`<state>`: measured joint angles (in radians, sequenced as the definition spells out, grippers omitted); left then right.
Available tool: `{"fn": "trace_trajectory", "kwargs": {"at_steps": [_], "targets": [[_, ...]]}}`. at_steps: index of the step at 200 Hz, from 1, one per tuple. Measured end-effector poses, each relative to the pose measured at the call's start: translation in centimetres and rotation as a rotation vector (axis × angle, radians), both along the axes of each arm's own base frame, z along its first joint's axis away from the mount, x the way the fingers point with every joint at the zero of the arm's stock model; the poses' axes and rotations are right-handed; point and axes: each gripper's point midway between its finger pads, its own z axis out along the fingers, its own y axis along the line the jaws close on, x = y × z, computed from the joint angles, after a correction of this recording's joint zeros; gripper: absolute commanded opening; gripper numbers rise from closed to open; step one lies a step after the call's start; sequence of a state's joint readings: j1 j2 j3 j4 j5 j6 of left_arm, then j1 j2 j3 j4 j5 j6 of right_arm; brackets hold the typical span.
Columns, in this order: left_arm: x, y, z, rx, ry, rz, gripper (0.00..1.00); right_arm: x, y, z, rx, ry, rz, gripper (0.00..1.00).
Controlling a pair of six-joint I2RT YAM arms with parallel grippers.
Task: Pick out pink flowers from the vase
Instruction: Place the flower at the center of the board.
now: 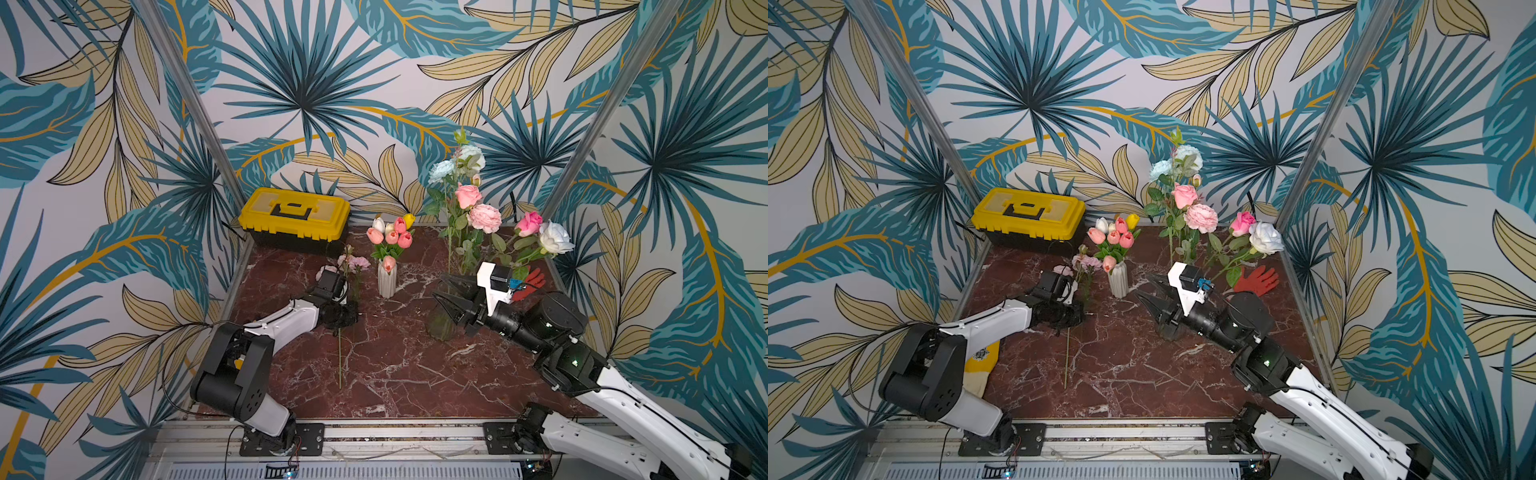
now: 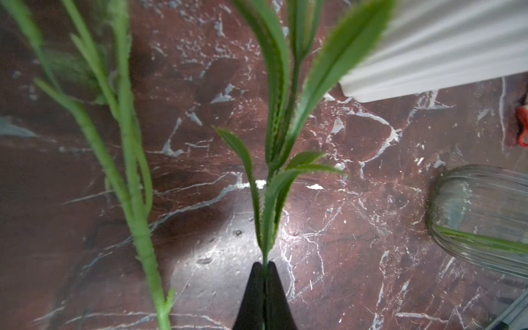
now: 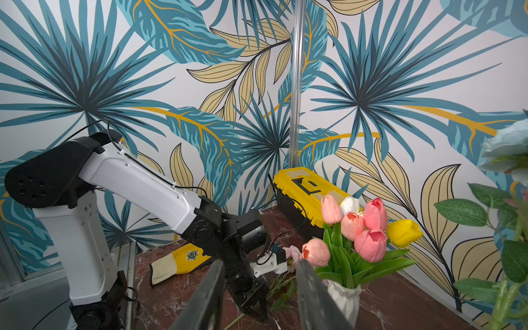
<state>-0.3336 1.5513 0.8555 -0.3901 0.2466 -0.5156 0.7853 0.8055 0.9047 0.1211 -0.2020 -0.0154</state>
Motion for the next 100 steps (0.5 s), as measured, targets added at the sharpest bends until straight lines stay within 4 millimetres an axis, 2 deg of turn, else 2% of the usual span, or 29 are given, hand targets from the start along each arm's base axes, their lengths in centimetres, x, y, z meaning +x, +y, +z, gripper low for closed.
{"fn": "trace_trajectory", "kwargs": {"at_steps": [26, 61, 100], "targets": [[-0.2, 0.6, -0.5, 0.02, 0.028, 0.041, 0.04, 0.1, 0.1, -0.1, -0.002, 0.002, 0.0, 0.43], [-0.4, 1.1, -1.4, 0.05, 0.055, 0.082, 0.14, 0.3, 0.1, -0.2, -0.004, 0.005, -0.008, 0.43], [-1.3, 1.3, -3.0, 0.114, 0.105, 0.087, 0.16, 0.3, 0.1, -0.3, -0.011, 0.005, -0.01, 0.43]]}}
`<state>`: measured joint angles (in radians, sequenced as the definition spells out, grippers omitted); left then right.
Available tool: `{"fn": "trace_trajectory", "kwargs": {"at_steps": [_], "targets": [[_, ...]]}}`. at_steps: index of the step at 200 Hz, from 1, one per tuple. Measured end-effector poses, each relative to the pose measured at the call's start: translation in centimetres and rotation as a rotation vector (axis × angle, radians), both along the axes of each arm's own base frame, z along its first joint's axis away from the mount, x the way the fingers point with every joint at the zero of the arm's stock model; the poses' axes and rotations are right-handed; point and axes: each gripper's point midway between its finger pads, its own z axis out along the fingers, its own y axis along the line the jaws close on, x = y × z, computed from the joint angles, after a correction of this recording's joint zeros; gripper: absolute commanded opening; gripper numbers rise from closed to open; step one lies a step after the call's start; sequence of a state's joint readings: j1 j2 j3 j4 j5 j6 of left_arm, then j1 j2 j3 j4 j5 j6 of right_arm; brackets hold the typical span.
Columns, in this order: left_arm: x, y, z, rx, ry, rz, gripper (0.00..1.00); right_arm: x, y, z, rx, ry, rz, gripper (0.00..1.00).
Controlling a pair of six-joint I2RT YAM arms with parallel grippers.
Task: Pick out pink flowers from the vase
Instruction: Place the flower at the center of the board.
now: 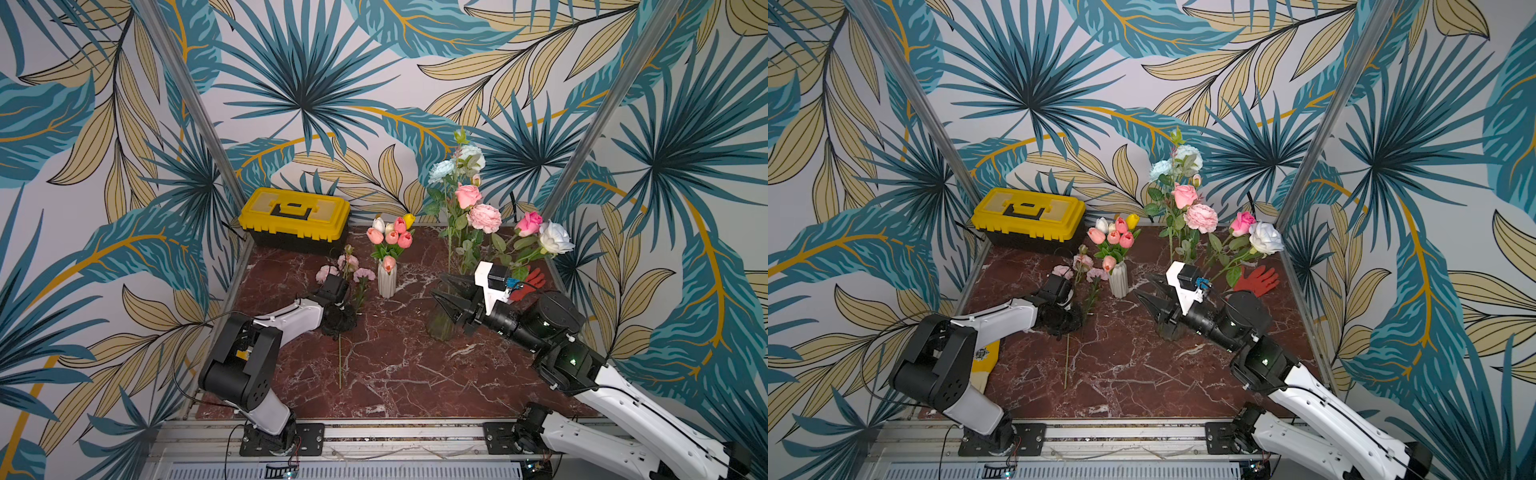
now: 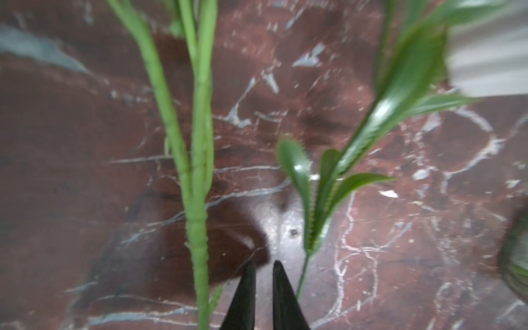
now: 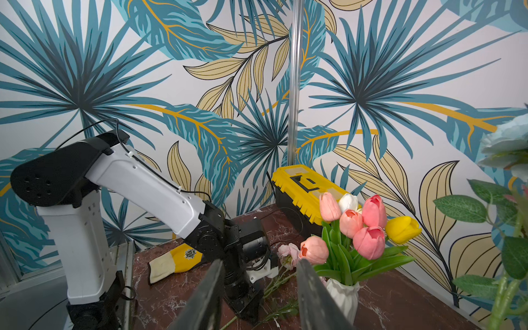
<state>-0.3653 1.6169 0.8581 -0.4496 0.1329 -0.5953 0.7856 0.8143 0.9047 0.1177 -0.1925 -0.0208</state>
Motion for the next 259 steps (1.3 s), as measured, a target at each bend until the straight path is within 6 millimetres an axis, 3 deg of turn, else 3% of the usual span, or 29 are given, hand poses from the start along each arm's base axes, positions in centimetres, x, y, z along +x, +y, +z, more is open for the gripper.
{"fn": "trace_trajectory", "kwargs": {"at_steps": [39, 74, 124, 152, 166, 193, 223, 259], "targets": [[0.0, -0.5, 0.0, 0.042, -0.007, -0.013, 0.24, 0.1, -0.1, -0.4, -0.015, 0.009, -0.007, 0.43], [0.1, 0.3, 0.8, 0.079, -0.029, 0.005, 0.31, 0.2, -0.3, -0.9, -0.028, 0.024, -0.021, 0.43], [1.0, 1.7, 6.3, 0.117, -0.206, 0.029, 0.33, 2.1, -2.4, -1.7, -0.071, 0.134, -0.182, 0.41], [1.2, 0.9, 8.5, 0.087, -0.283, -0.012, 0.33, 3.0, -5.5, 1.1, -0.063, 0.182, -0.349, 0.38], [1.0, -0.3, 8.1, 0.058, -0.273, -0.046, 0.32, 3.1, -7.6, 2.3, -0.038, 0.197, -0.437, 0.36], [0.7, -2.2, 4.9, 0.034, -0.179, -0.087, 0.32, 3.2, -11.3, 3.5, -0.021, 0.244, -0.605, 0.35], [0.6, -3.0, 1.8, 0.033, -0.086, -0.083, 0.32, 3.2, -13.4, 2.0, -0.052, 0.301, -0.709, 0.35], [2.8, -3.4, 1.9, 0.051, -0.099, -0.047, 0.33, 2.4, -16.1, 0.4, -0.063, 0.317, -0.805, 0.36]]}}
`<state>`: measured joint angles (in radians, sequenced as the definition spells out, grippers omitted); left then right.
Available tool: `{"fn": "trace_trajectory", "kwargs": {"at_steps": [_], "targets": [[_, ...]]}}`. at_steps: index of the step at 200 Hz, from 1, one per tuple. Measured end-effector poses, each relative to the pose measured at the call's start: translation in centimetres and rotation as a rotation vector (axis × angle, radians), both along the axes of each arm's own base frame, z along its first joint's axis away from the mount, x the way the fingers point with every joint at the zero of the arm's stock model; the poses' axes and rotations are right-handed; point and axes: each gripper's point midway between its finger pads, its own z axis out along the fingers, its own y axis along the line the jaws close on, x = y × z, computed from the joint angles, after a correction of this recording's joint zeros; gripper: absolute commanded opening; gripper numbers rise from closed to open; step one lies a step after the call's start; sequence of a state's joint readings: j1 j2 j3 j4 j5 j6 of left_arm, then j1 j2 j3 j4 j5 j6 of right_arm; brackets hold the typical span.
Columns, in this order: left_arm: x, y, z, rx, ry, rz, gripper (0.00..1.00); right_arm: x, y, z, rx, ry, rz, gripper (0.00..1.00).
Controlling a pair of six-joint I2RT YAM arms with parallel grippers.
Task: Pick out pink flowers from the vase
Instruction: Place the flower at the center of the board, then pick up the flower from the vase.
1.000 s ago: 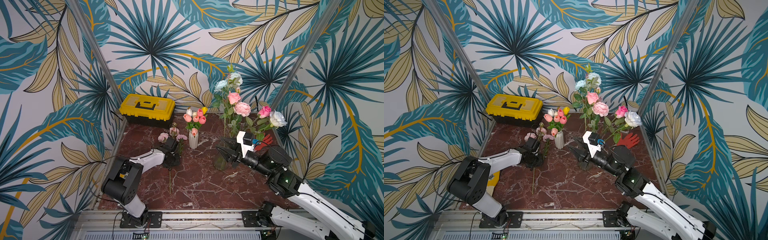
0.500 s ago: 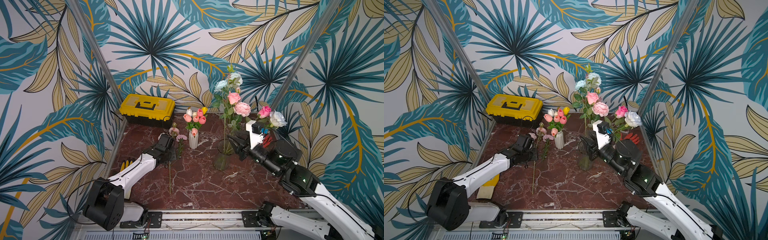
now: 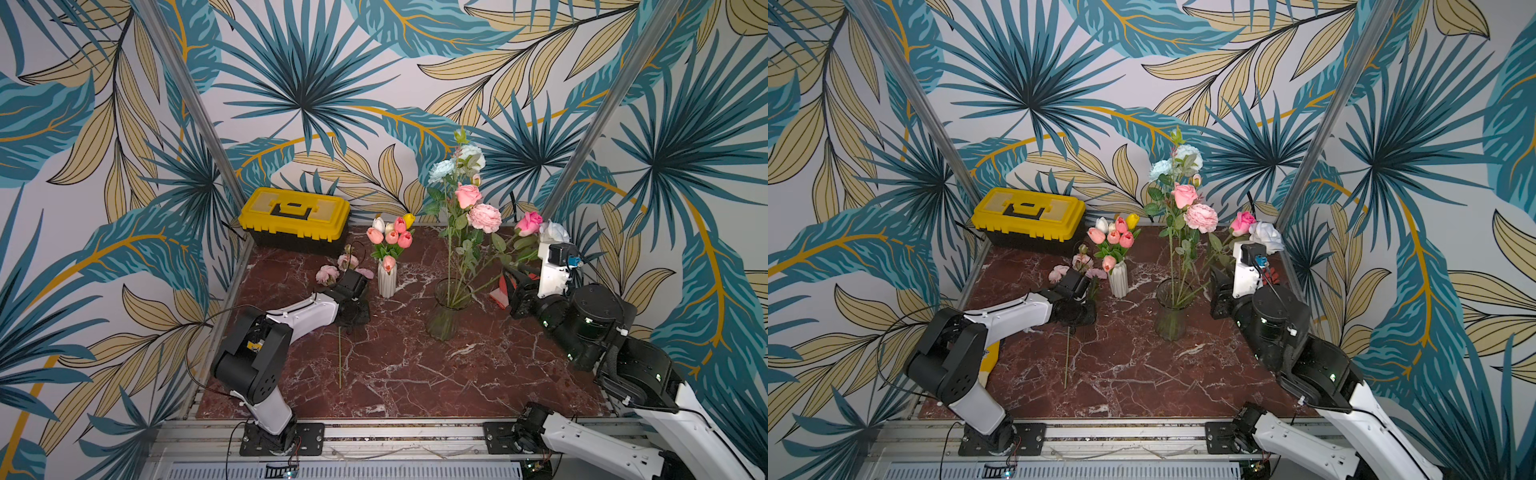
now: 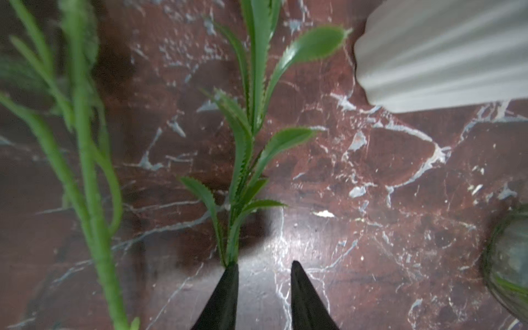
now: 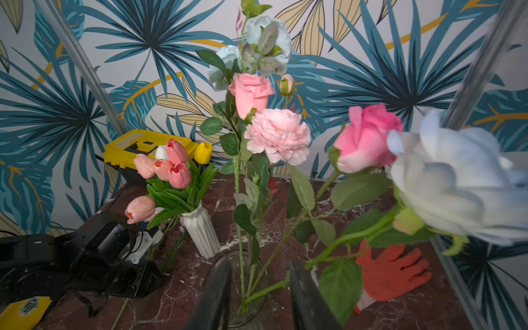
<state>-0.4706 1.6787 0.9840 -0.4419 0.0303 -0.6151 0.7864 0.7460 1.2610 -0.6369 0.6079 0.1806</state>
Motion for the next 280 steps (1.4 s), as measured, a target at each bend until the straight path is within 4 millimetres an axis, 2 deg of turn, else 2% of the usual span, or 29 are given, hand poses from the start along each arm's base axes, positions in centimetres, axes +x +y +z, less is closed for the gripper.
{"fn": "trace_trajectory", "kwargs": {"at_steps": [46, 82, 108, 135, 162, 184, 204, 225, 246, 280], "targets": [[0.9, 1.3, -0.2, 0.056, -0.018, 0.063, 0.33, -2.1, -4.3, 3.5, 0.053, -0.079, -0.113, 0.38], [1.2, 3.3, -0.4, 0.123, -0.026, 0.112, 0.33, -3.2, -5.6, 5.6, 0.085, -0.108, -0.124, 0.4], [1.2, 4.1, -0.2, 0.146, -0.03, 0.129, 0.33, -3.6, -5.9, 5.8, 0.086, -0.104, -0.12, 0.43], [1.3, 3.9, 1.8, 0.112, -0.067, 0.126, 0.36, -3.2, -5.0, 4.8, 0.06, -0.054, -0.091, 0.43], [1.4, 3.0, 6.6, 0.029, -0.18, 0.115, 0.42, -1.9, -2.5, 3.7, 0.047, 0.031, -0.045, 0.42], [0.5, 2.8, 10.2, -0.03, -0.274, 0.107, 0.45, 0.0, -0.1, 1.0, 0.033, 0.143, -0.043, 0.41], [-0.6, 2.9, 12.3, -0.067, -0.33, 0.1, 0.48, 1.7, 1.3, -1.8, 0.032, 0.243, -0.093, 0.41], [-1.6, 3.4, 13.7, -0.083, -0.373, 0.093, 0.53, 3.3, 2.7, -4.1, 0.063, 0.325, -0.151, 0.41], [-2.3, 3.9, 14.7, -0.09, -0.409, 0.087, 0.54, 4.4, 3.4, -5.7, 0.114, 0.394, -0.233, 0.41], [-2.9, 4.4, 14.3, -0.066, -0.416, 0.073, 0.55, 5.9, 3.8, -7.7, 0.187, 0.454, -0.38, 0.41]]}}
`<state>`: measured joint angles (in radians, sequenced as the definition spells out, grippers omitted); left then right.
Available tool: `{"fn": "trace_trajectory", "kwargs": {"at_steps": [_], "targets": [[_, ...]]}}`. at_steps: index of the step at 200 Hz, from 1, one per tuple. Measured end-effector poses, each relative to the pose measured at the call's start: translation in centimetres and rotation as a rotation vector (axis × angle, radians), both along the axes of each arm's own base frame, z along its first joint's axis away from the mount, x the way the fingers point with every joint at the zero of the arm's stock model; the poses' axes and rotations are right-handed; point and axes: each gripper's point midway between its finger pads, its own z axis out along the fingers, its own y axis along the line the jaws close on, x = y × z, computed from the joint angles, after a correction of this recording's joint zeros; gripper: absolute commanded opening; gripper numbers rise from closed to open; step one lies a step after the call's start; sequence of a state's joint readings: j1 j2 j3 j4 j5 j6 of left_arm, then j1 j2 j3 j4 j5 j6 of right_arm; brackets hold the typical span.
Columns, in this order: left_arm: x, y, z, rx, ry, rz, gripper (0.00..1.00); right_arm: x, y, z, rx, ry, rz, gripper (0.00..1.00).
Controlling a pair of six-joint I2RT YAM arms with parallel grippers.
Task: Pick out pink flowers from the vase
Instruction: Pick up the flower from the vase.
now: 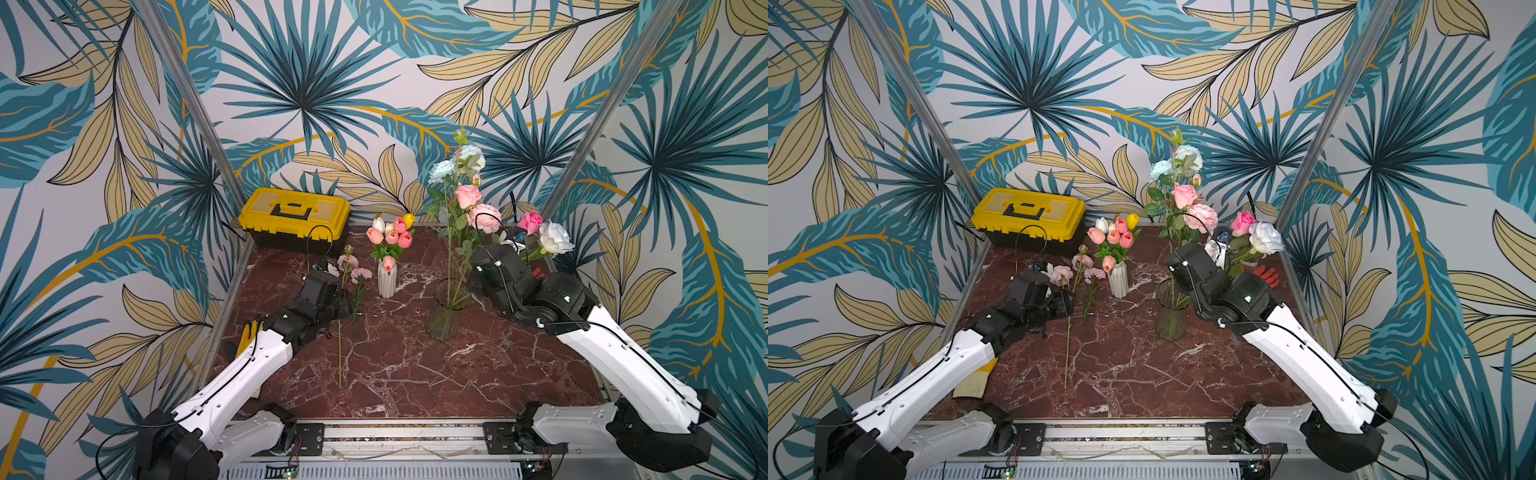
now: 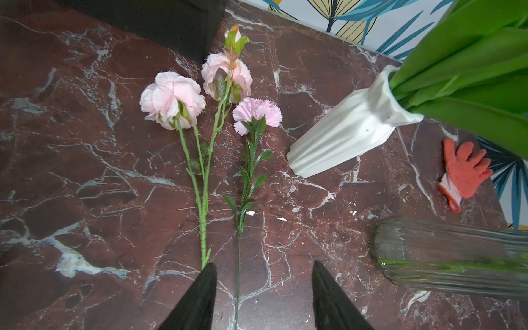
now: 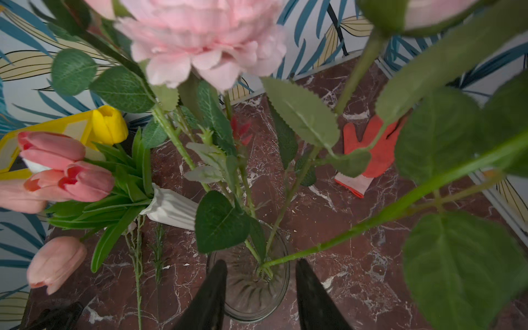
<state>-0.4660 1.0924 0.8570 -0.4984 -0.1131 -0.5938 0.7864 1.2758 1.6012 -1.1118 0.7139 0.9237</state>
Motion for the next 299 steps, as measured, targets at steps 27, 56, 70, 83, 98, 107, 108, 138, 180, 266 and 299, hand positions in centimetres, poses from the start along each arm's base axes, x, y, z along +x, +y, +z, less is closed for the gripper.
{"fn": "trace_trajectory", "kwargs": {"at_steps": [27, 56, 70, 83, 98, 107, 108, 138, 180, 266, 299], "targets": [[-0.3, 0.3, -0.7, 0.017, 0.016, 0.004, 0.56, 0.4, -0.5, -0.8, 0.022, 0.008, -0.08, 0.41], [-0.3, 0.3, -0.6, 0.014, 0.014, 0.003, 0.56, 1.0, -1.1, -1.3, 0.047, 0.012, -0.141, 0.39], [-0.4, 0.3, -0.4, 0.011, 0.008, 0.003, 0.56, 1.4, -1.2, -1.7, 0.051, 0.018, -0.163, 0.37], [-0.4, 0.3, -0.3, 0.009, 0.004, 0.003, 0.56, 1.7, -1.2, -2.3, 0.051, 0.025, -0.18, 0.36], [-0.4, 0.3, -0.2, 0.005, 0.001, 0.0, 0.56, 2.0, -1.5, -2.9, 0.045, 0.035, -0.199, 0.36], [-0.5, 0.2, -0.1, 0.002, 0.001, -0.003, 0.56, 2.3, -1.7, -3.2, 0.042, 0.037, -0.209, 0.36], [-0.5, 0.2, -0.1, 0.001, 0.001, -0.003, 0.56, 2.3, -1.8, -3.2, 0.042, 0.037, -0.21, 0.36], [-0.6, 0.0, -0.1, -0.007, 0.005, -0.014, 0.56, 3.0, -2.4, -3.2, 0.05, 0.027, -0.239, 0.38], [-0.6, -0.3, -0.2, -0.017, 0.01, -0.025, 0.56, 4.2, -2.5, -4.1, 0.048, 0.029, -0.266, 0.37], [-0.5, -0.7, -0.2, -0.029, 0.009, -0.036, 0.56, 6.0, -2.0, -6.0, 0.03, 0.035, -0.292, 0.32], [-0.4, -0.7, -0.4, -0.026, 0.016, -0.036, 0.56, 6.0, -2.4, -6.5, 0.012, 0.029, -0.313, 0.25]]}}
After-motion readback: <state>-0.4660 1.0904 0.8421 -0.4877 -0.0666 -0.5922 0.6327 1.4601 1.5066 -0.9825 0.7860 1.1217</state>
